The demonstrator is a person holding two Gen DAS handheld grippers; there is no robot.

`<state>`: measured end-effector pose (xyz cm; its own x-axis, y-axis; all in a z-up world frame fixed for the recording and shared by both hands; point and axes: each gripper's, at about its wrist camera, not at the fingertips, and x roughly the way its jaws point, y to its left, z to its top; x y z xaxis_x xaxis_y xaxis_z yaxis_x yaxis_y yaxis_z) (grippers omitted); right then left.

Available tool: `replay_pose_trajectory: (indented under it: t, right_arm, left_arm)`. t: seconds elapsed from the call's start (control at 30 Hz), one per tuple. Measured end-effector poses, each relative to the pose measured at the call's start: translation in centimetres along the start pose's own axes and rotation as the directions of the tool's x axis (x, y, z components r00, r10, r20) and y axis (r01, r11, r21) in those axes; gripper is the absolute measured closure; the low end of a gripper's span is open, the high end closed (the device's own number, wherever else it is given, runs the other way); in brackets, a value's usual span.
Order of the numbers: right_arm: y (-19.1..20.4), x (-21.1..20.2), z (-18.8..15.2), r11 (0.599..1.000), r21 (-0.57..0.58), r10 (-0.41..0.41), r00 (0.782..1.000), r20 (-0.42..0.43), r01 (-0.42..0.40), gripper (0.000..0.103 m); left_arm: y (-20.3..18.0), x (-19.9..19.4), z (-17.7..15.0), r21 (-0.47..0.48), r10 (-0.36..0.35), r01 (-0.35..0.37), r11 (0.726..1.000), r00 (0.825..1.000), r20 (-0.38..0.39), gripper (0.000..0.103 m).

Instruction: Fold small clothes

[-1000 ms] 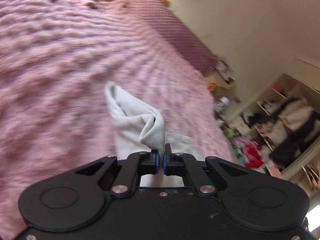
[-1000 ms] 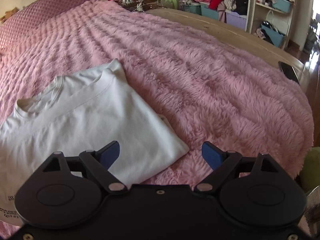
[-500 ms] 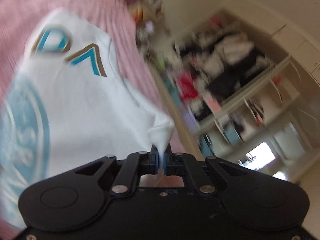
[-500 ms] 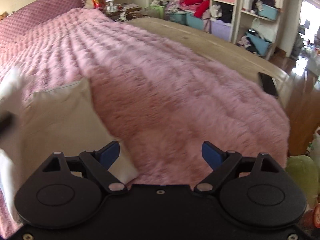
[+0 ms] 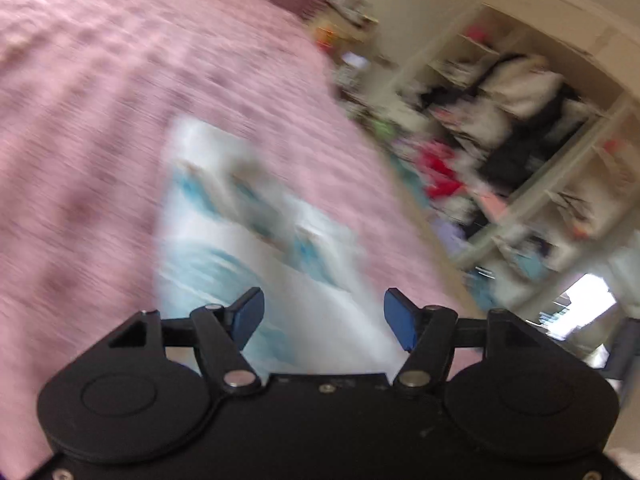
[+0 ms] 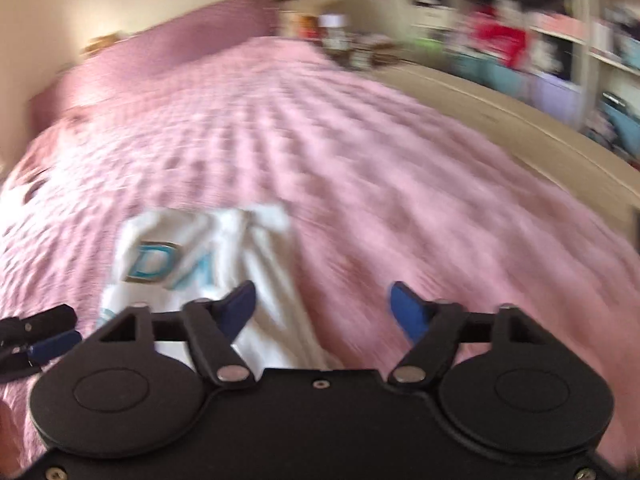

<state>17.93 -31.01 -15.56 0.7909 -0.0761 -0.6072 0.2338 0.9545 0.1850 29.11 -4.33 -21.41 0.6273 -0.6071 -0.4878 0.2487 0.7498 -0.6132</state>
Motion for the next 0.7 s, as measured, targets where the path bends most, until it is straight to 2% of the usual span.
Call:
replay_pose_trajectory:
  t: [0.03,0.1,0.17,0.23,0.4,0.53,0.7]
  right_arm:
    - [0.5,1.2,0.7,0.999,-0.035,0.037,0.999,-0.001,-0.037,0.049]
    - [1.3,3.9,2.1,0.987,-0.089,0.132,0.991,-0.016,-0.133,0.053]
    - [2.2,6.5,3.1,0.968,-0.105,0.225,0.973,-0.043,-0.228,0.053]
    - [2.8,9.2,3.8,0.957,-0.084,0.27,0.959,-0.083,-0.277,0.055]
    - [3.3,13.5,4.3,0.954,-0.035,0.29,0.946,-0.142,-0.298,0.057]
    - [3.8,15.1,3.6,0.954,-0.031,0.286,0.939,-0.192,-0.297,0.057]
    - [3.1,17.1,3.6,0.95,0.007,0.306,0.924,-0.23,-0.313,0.057]
  left_arm:
    - [1.3,0.1,0.8,-0.003,0.044,-0.044,0.999,0.999,0.006,0.037]
    - [3.9,0.5,2.1,-0.032,0.108,-0.107,0.994,0.994,0.009,0.037]
    - [6.0,1.2,3.1,-0.066,0.139,-0.139,0.988,0.99,-0.003,0.037]
    - [7.8,1.1,3.7,-0.1,0.154,-0.155,0.983,0.988,-0.013,0.037]
    - [9.2,3.5,4.5,-0.169,0.129,-0.132,0.977,0.991,-0.03,0.037]
    - [9.2,5.7,4.6,-0.147,0.119,-0.127,0.981,0.991,-0.063,0.037]
    - [9.3,7.8,5.0,-0.188,0.094,-0.109,0.976,0.992,-0.089,0.036]
